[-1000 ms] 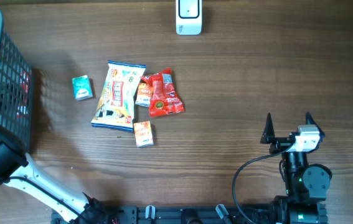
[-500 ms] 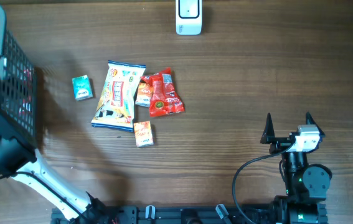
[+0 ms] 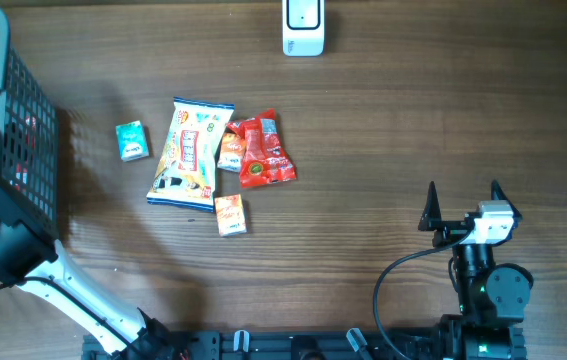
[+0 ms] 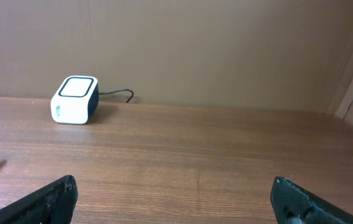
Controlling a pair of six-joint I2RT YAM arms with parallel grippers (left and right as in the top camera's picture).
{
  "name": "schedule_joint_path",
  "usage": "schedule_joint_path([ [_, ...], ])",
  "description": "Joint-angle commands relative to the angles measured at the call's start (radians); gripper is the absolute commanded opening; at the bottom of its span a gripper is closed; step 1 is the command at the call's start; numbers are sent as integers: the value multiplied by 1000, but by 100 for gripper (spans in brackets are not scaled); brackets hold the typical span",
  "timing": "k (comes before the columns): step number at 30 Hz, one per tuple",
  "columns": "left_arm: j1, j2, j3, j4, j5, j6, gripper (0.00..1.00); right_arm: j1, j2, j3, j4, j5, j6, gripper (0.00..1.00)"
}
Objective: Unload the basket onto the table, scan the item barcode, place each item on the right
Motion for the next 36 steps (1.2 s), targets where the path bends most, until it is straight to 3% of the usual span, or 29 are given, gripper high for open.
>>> schedule_joint_path([
  [1,2,-31,23,0,95,-2,59,-5,-5,-2,2,10,14,100],
  [5,3,-40,22,-4,244,50,59,-5,-4,-2,2,10,14,100],
  [11,1,-39,21,-22,257,90,62,-5,-4,-2,2,10,14,100],
  [15,2,-34,20,-35,247,131,58,-5,-4,-2,2,10,14,100],
  [29,61,-8,19,-37,203,125,55,-5,-4,-2,2,10,14,100],
  [36,122,-6,14,-42,419,125,55,-5,-4,-2,2,10,14,100],
])
